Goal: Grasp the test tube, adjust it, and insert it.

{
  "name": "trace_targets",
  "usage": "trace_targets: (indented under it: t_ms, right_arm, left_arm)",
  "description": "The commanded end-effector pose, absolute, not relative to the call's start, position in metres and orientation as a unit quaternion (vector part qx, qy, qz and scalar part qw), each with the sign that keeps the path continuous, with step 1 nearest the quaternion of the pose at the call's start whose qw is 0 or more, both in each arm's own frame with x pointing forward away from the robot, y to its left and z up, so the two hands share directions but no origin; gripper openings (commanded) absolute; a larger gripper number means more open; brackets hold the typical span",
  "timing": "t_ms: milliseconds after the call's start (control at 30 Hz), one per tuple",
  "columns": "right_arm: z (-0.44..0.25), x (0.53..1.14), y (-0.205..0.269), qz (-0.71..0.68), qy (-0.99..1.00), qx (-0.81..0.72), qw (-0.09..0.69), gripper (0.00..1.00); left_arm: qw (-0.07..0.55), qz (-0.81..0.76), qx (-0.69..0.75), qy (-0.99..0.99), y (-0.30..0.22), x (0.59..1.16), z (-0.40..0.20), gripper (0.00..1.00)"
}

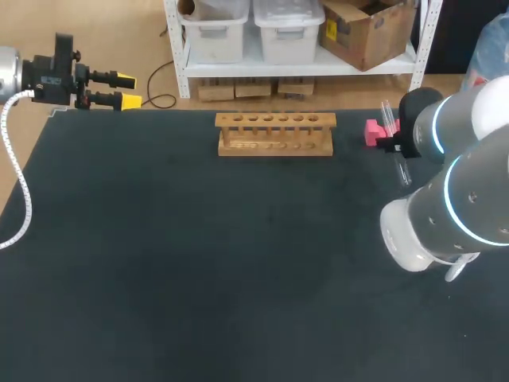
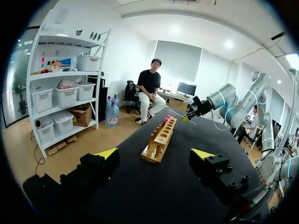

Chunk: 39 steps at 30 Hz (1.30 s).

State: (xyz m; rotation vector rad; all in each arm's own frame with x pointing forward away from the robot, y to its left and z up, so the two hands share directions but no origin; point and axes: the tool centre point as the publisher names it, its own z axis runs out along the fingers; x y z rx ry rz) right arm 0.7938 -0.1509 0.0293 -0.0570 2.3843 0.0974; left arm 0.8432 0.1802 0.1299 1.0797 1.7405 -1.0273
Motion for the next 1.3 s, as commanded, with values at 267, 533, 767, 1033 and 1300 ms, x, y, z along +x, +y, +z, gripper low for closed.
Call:
trace_targets:
  t_ms: [267, 533, 767, 1033, 1300]
  right_arm:
    - [0.078, 0.769, -0.109, -0.014, 0.923, 0.04, 0.382, 0.0]
    - [0.087, 0.772, -0.066, -0.017, 0.92, 0.045, 0.39, 0.0]
    - [0.084, 0.781, -0.032, -0.005, 0.922, 0.03, 0.386, 0.0]
    - [0.08, 0.792, -0.015, 0.011, 0.923, 0.027, 0.384, 0.0]
    - [0.075, 0.806, 0.001, 0.026, 0.924, 0.01, 0.38, 0.0]
  left_arm:
    - [0.414, -0.409, 0.43, 0.691, 0.181, 0.843, 0.129, 1.0]
    - [0.414, -0.409, 0.43, 0.691, 0.181, 0.843, 0.129, 1.0]
    - [0.414, -0.409, 0.43, 0.691, 0.181, 0.843, 0.129, 1.0]
    - [0.414, -0.409, 0.43, 0.691, 0.181, 0.843, 0.129, 1.0]
    - [0.414, -0.409, 0.43, 0.691, 0.181, 0.843, 0.129, 1.0]
